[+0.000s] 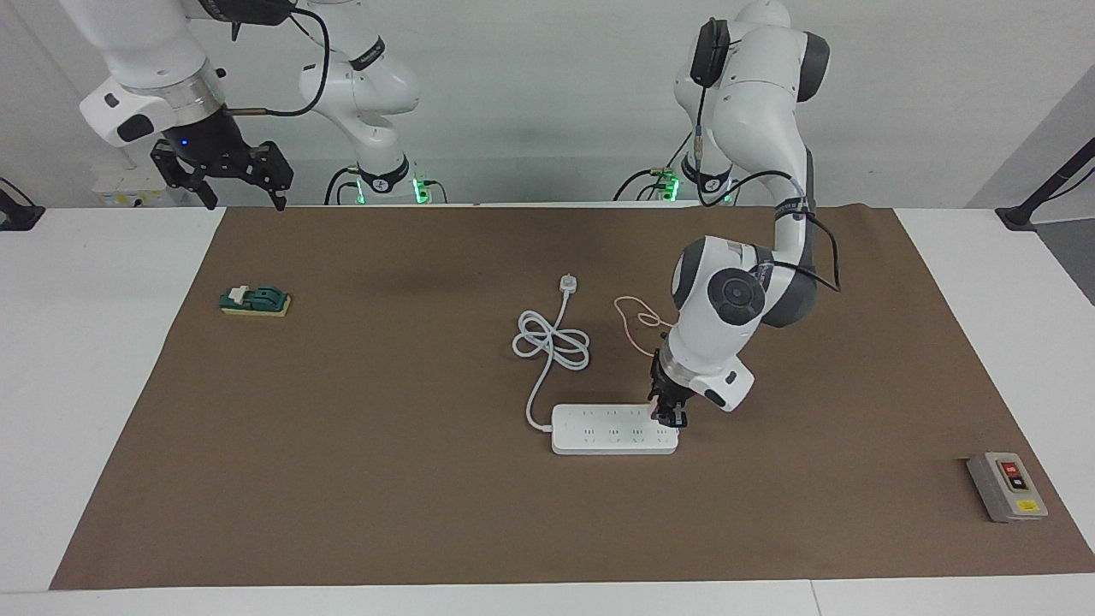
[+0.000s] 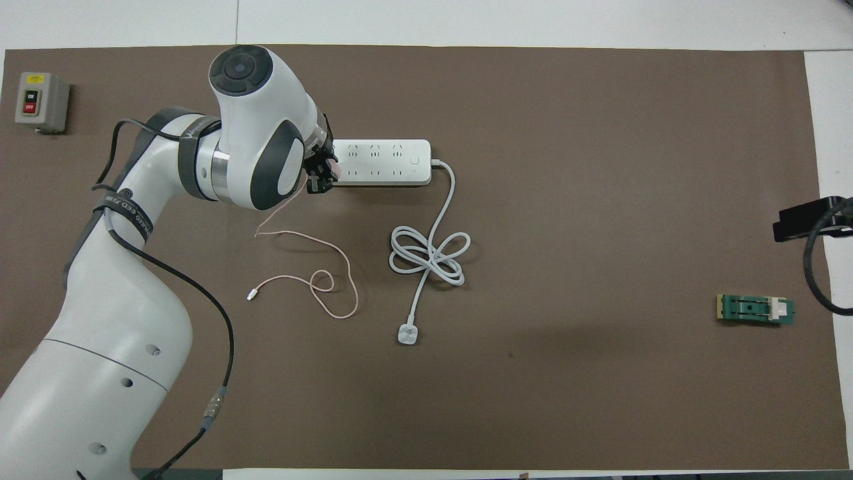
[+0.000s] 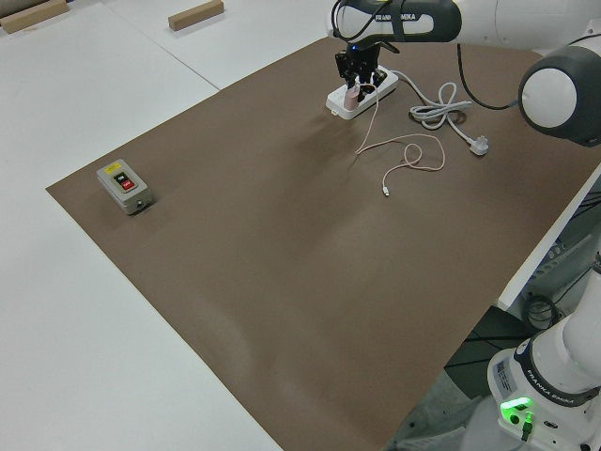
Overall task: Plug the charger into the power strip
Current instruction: 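Push the charger prongs into the socket with the left gripper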
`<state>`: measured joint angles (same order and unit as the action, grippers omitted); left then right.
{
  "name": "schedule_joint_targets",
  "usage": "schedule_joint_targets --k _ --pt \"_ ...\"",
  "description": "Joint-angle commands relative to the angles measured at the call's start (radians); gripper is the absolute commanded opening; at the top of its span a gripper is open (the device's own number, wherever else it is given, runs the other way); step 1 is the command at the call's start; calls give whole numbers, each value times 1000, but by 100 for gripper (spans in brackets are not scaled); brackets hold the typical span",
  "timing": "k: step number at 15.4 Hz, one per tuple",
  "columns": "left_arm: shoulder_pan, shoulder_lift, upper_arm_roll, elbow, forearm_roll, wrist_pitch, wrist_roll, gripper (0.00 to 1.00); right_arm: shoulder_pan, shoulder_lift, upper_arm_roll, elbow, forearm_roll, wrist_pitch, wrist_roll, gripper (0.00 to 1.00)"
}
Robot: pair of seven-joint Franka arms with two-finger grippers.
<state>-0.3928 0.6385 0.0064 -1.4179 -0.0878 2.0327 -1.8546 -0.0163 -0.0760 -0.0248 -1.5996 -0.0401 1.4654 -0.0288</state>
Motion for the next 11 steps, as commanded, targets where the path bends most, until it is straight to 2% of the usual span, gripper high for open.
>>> schedule_joint_targets --k 1,6,11 --pt "11 44 10 10 16 -11 23 100 -8 -8 6 -5 2 12 -20 100" --pt "11 18 10 10 6 -19 21 100 -10 -8 6 -5 2 12 -20 100" --pt "9 -63 9 2 -3 -65 23 100 -8 -8 8 -5 2 12 -20 100"
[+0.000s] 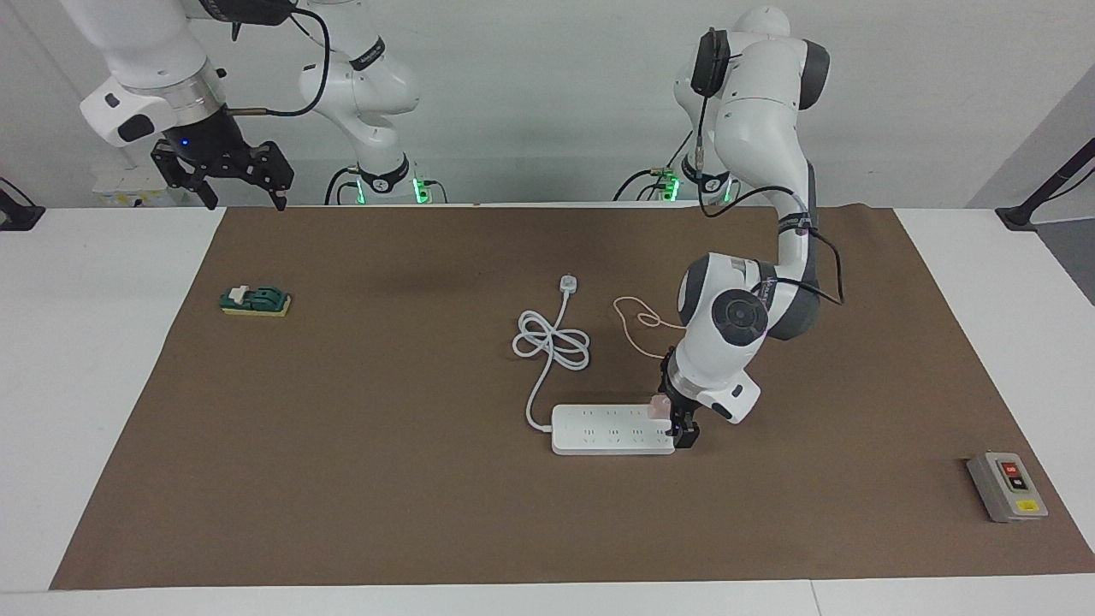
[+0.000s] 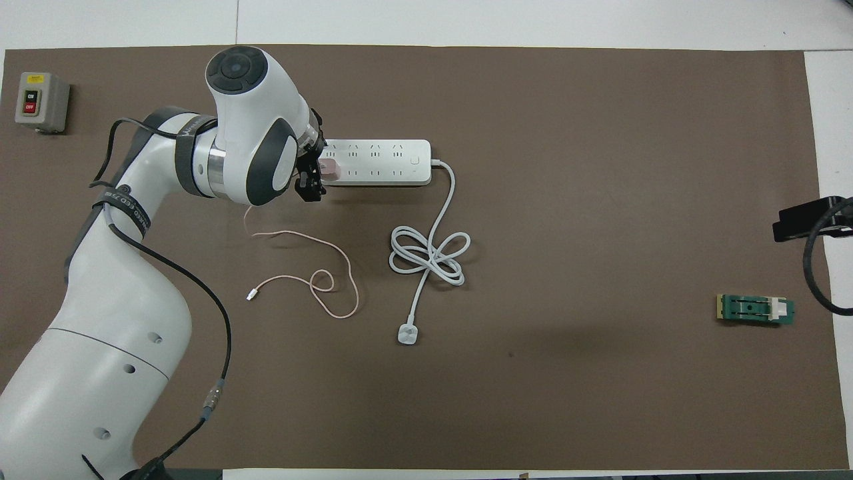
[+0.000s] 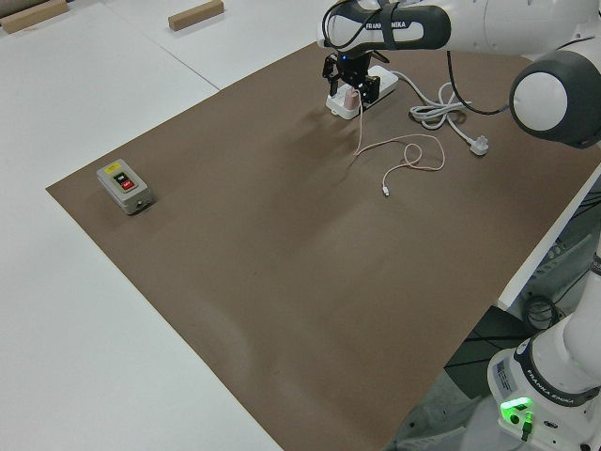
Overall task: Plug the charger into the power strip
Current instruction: 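Push the charger prongs into the socket with the left gripper, then open the left gripper and pull it back from the charger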
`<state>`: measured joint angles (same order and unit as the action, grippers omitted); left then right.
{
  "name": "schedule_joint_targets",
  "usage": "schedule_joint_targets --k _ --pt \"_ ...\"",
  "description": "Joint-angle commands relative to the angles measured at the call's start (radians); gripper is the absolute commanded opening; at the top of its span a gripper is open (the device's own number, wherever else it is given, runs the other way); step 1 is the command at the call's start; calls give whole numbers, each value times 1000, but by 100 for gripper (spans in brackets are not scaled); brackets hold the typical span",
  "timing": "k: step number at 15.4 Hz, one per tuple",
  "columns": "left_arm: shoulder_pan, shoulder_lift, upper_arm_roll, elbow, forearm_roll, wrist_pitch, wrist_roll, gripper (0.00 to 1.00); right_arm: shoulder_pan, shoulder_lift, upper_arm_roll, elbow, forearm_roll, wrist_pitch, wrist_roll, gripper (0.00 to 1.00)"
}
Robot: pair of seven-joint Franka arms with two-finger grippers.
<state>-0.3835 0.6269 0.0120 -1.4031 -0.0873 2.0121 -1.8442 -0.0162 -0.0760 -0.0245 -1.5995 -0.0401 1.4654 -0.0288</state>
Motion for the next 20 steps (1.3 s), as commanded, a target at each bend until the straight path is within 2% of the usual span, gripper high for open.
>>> schedule_joint_targets --k 1,6,10,14,17,20 --pt "-1 -68 3 -16 -12 -53 11 100 -10 -8 8 -5 2 12 -20 100" --pt "5 -163 3 -28 -25 -114 0 100 -8 -8 8 -5 2 12 -20 100" --pt "34 -329 5 -109 -68 -136 10 100 -8 -8 6 -5 2 12 -20 100" --pt "49 -394 5 -102 -66 -190 34 100 -10 -8 8 -5 3 12 -20 100" --pt "61 -444 17 -102 -68 -245 213 100 -8 -10 8 -5 14 10 -22 100" --pt "132 -506 14 -106 -74 -320 513 100 -11 -10 6 -5 31 10 -22 100"
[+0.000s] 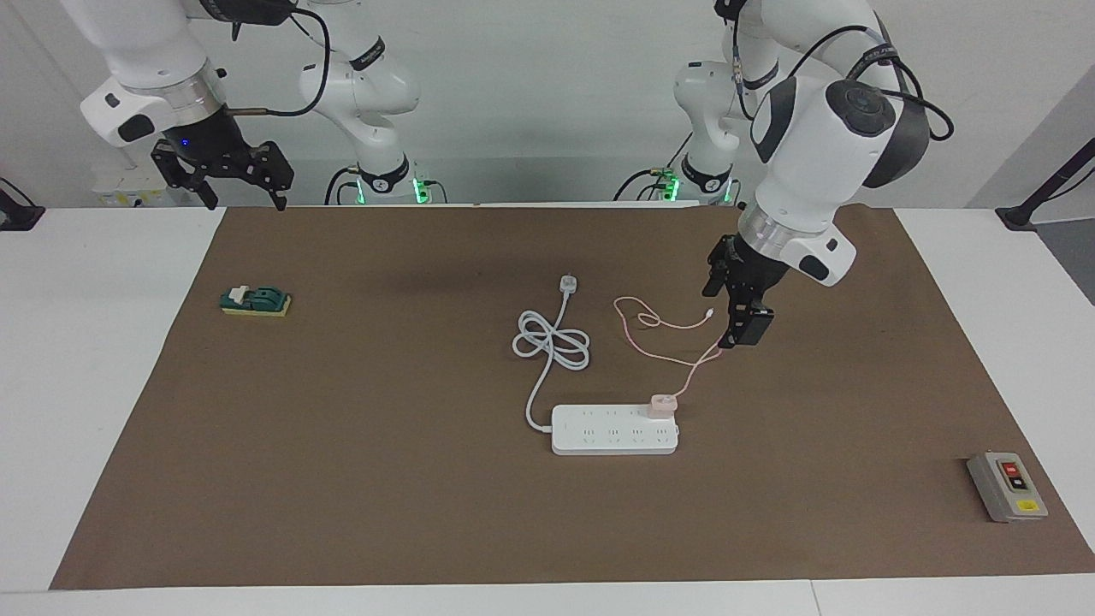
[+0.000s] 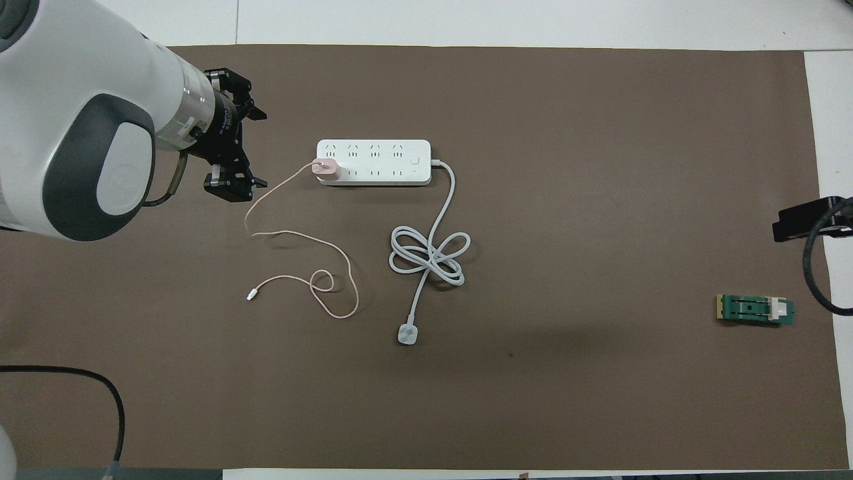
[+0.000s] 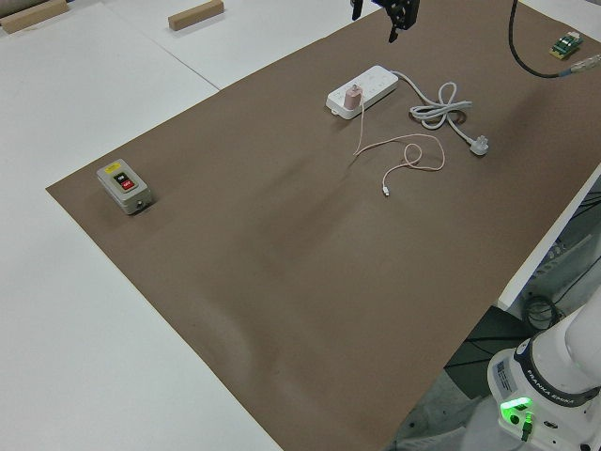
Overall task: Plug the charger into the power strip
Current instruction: 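Open the left gripper and pull it back from the charger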
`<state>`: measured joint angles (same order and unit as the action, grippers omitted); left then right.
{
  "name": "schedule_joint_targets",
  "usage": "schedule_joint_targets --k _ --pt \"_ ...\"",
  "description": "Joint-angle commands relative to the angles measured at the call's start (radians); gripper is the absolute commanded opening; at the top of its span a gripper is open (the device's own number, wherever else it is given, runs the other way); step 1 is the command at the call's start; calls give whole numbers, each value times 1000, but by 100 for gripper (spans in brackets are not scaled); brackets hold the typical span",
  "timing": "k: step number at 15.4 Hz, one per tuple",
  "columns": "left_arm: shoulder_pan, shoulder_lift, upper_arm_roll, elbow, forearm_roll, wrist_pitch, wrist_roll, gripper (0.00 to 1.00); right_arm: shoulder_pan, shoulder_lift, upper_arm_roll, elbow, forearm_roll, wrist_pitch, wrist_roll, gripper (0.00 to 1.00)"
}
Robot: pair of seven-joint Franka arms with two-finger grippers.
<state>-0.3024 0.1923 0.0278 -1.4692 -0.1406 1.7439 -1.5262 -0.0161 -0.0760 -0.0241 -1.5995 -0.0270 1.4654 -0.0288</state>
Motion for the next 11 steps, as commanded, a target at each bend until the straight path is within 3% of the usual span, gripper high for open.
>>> schedule_joint_targets --k 1,6,11 --pt "66 -89 0 -39 -22 -69 315 100 -12 -10 6 -5 18 12 -22 100" --pt "150 -163 7 -52 -2 -209 869 100 -12 -10 6 -5 18 10 -22 100" --pt "192 -203 3 -42 76 -311 1056 100 -12 -10 6 -5 18 12 -22 100"
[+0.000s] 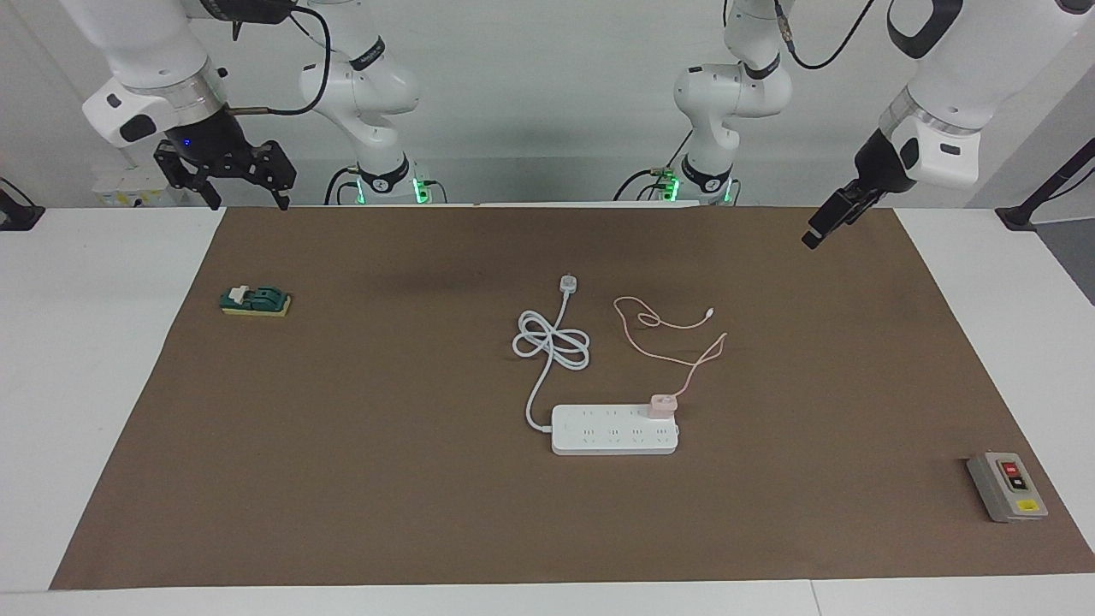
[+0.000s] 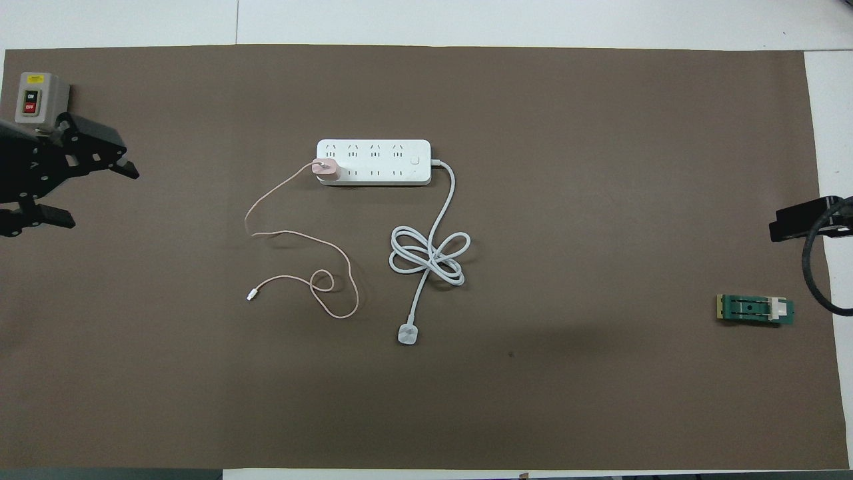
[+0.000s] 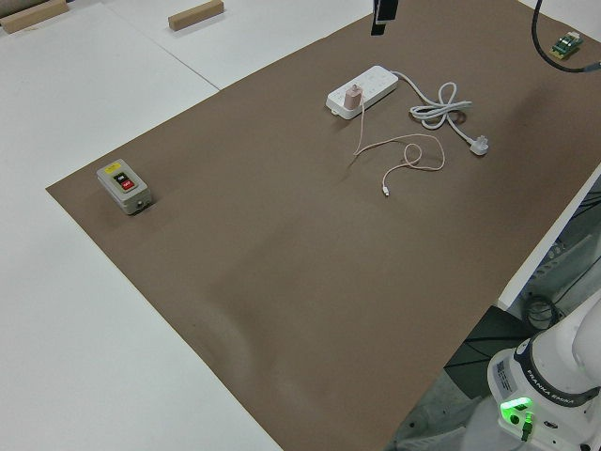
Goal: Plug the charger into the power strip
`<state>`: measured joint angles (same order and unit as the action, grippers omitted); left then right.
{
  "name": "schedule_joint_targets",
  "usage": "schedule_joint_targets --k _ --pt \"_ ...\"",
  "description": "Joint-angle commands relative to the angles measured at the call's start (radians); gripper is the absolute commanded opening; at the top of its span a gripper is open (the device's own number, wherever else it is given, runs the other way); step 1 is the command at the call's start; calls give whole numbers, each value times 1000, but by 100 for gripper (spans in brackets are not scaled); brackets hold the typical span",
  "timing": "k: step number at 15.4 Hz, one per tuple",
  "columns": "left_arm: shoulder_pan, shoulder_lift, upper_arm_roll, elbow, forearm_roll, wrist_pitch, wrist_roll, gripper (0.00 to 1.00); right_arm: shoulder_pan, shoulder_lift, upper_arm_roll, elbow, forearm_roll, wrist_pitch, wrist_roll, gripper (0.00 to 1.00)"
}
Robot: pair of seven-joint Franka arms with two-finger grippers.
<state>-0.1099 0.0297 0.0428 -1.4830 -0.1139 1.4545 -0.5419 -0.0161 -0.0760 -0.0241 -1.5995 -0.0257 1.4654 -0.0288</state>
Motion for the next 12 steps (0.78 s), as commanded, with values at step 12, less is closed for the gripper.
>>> schedule_joint_targets --k 12 --pt "71 -31 -90 9 112 -117 278 100 -10 -10 6 -7 17 12 -20 100"
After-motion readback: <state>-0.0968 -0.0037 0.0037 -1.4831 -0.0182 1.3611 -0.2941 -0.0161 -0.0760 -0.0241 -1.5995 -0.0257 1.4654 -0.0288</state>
